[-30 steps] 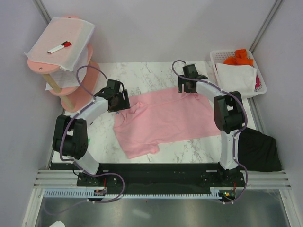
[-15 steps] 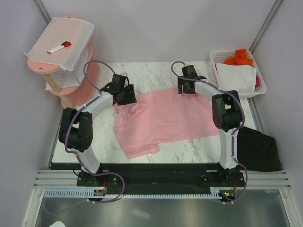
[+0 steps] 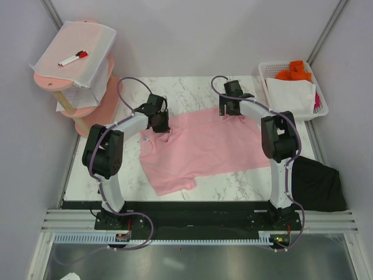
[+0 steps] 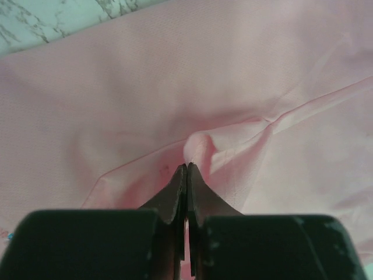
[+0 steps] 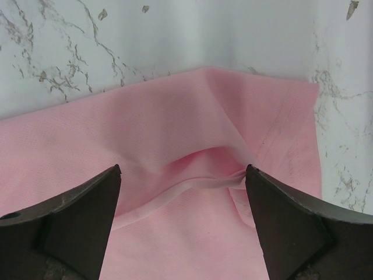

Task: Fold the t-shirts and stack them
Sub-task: Fold the flattened tshirt in 1/3 of the way

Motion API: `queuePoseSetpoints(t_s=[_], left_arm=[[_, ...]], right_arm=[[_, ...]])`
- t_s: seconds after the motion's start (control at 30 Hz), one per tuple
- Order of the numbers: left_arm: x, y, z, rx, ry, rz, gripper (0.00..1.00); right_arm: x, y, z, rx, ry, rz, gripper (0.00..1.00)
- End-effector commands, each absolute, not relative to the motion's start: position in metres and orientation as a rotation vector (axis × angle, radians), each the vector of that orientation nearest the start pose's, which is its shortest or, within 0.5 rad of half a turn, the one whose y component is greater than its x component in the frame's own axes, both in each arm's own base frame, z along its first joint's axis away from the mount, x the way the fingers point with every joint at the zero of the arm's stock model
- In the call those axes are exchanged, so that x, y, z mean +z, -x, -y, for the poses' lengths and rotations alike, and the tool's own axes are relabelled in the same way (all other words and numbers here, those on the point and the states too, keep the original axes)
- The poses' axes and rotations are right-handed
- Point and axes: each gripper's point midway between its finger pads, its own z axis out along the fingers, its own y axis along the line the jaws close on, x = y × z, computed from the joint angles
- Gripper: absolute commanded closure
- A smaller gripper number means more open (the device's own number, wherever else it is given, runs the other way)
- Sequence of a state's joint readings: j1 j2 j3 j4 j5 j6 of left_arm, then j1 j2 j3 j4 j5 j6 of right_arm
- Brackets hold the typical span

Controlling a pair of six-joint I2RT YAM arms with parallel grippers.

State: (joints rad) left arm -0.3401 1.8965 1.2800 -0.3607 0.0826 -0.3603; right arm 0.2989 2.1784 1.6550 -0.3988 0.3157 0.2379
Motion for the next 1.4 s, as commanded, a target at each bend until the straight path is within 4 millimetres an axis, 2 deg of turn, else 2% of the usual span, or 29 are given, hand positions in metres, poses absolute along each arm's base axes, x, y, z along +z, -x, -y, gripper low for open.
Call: queuePoseSetpoints(t_s=[0.0,0.07,0.1,0.2,0.37,0.43,0.47,0.5,0.57,0.6,0.63,0.7,0.83,0.93,0.97,1.0,1.03,1.07,1.23,1.37], left_arm=[[0.081,-0.418,0.193,-0.416,-0.087,-2.486,0.98],[0.089,-0.408,0.195,-0.407,-0.105,-2.480,0.98],[0.103,-0.404,0.197,-0.416,-0.116,-2.453,0.98],[0.116,-0.388,0.201,-0.406,-0.146,-2.440,0.98],[0.106,-0.355,0.211,-0.353,-0.211,-2.515,0.97],[0.097,-0.339,0.215,-0.339,-0.237,-2.573,0.91],[0.095,-0.334,0.218,-0.340,-0.250,-2.584,0.82],[0.092,-0.330,0.214,-0.302,-0.243,-2.591,0.47],[0.096,-0.330,0.206,-0.237,-0.203,-2.566,0.14],[0.097,-0.330,0.201,-0.211,-0.187,-2.560,0.00],[0.100,-0.336,0.192,-0.149,-0.152,-2.533,0.00],[0.106,-0.344,0.188,-0.112,-0.142,-2.507,0.00],[0.102,-0.367,0.172,-0.012,-0.095,-2.492,0.02],[0.091,-0.386,0.162,0.011,-0.045,-2.500,0.22],[0.084,-0.393,0.161,0.006,-0.037,-2.509,0.54],[0.080,-0.399,0.156,-0.009,-0.015,-2.521,0.75],[0.075,-0.402,0.153,-0.007,-0.003,-2.531,0.91],[0.068,-0.408,0.152,0.000,0.004,-2.544,0.98],[0.051,-0.417,0.138,0.026,0.038,-2.589,0.98],[0.042,-0.411,0.128,0.053,0.074,-2.616,0.98]], right_arm=[[0.061,-0.529,-0.114,-0.163,-0.061,-2.380,0.05],[0.061,-0.529,-0.113,-0.166,-0.064,-2.381,0.05],[0.061,-0.529,-0.113,-0.165,-0.064,-2.379,0.05],[0.061,-0.529,-0.113,-0.164,-0.066,-2.379,0.05],[0.059,-0.529,-0.114,-0.161,-0.064,-2.384,0.05],[0.059,-0.529,-0.114,-0.162,-0.066,-2.383,0.05],[0.060,-0.529,-0.114,-0.162,-0.064,-2.382,0.05],[0.061,-0.529,-0.114,-0.165,-0.066,-2.380,0.05],[0.063,-0.528,-0.112,-0.175,-0.072,-2.376,0.05],[0.068,-0.529,-0.111,-0.174,-0.080,-2.364,0.05],[0.071,-0.529,-0.109,-0.174,-0.086,-2.358,0.05],[0.082,-0.531,-0.110,-0.171,-0.087,-2.337,0.05],[0.092,-0.530,-0.104,-0.204,-0.104,-2.313,0.05],[0.103,-0.529,-0.101,-0.211,-0.120,-2.284,0.05],[0.105,-0.529,-0.101,-0.206,-0.122,-2.274,0.05],[0.107,-0.529,-0.102,-0.198,-0.121,-2.267,0.06],[0.113,-0.530,-0.103,-0.188,-0.120,-2.251,0.07],[0.113,-0.531,-0.104,-0.179,-0.117,-2.246,0.10],[0.114,-0.525,-0.097,-0.223,-0.131,-2.270,0.10],[0.114,-0.504,-0.082,-0.292,-0.159,-2.296,0.09]])
